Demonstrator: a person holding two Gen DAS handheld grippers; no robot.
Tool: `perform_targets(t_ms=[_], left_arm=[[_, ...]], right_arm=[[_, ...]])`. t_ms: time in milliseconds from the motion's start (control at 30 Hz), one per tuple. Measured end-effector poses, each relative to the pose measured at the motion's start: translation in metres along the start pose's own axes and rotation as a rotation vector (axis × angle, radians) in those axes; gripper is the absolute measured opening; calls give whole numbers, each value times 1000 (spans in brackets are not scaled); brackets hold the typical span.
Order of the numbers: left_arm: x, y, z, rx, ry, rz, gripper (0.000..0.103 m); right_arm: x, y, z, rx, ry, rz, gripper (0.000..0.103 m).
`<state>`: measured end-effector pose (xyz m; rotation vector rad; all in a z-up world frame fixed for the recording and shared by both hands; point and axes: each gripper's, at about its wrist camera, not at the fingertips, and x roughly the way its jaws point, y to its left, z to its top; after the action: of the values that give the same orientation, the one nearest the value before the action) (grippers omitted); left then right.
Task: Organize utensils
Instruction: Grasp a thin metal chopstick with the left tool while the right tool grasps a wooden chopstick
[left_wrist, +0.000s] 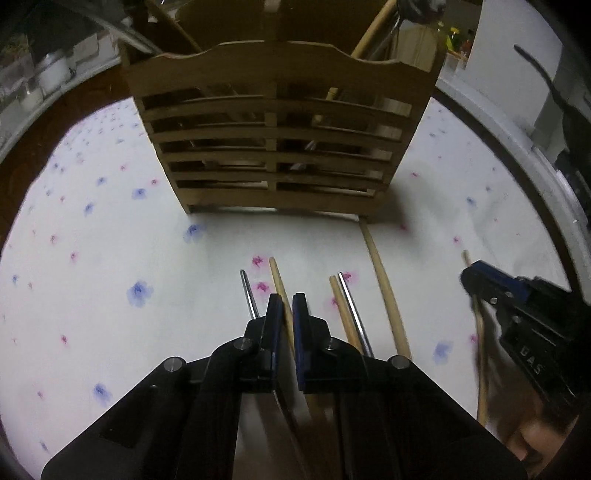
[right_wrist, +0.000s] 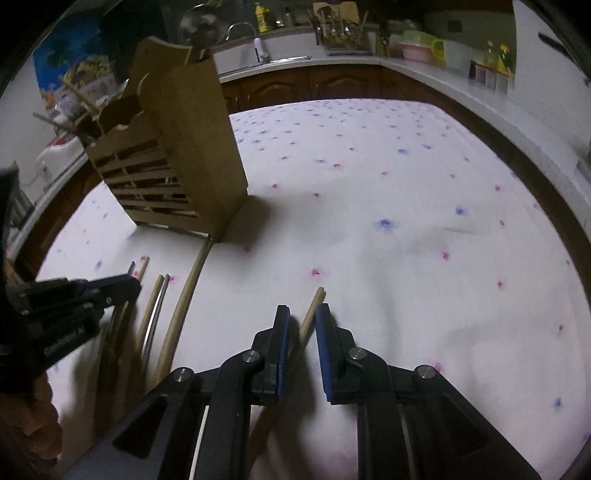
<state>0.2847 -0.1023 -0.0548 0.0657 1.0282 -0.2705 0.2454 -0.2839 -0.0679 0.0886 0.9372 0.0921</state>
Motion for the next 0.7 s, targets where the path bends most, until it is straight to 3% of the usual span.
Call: perform_targets(t_ms=[167,400,500,567,633,667,700], left_arm=[[-24,9,-10,-47,-41,-75,0],[-78,21,-21,-86,-134,-151,0],[-83,28,-16,-94,-124,-189,0],[-76,27,-17,-96,-109,-169,2],[-65,24,-18,-90,-84,-161,11],[-60,24,-17,-92,-73,-141,26],[-55,23,-19,-94,-66,-115,34]], right_arm=[[-7,-5,-2,44,-1,59,5],[-56,0,-5,76,-80,147,5],[-74,2,-4,71,-111,158,5],[-82,4,-3,65,-120,160,5],[-85,6,-4,62,-126,165,5],[-85,7,-4,63,-128,167,5],[-86,7,-5,66,-128,169,5]])
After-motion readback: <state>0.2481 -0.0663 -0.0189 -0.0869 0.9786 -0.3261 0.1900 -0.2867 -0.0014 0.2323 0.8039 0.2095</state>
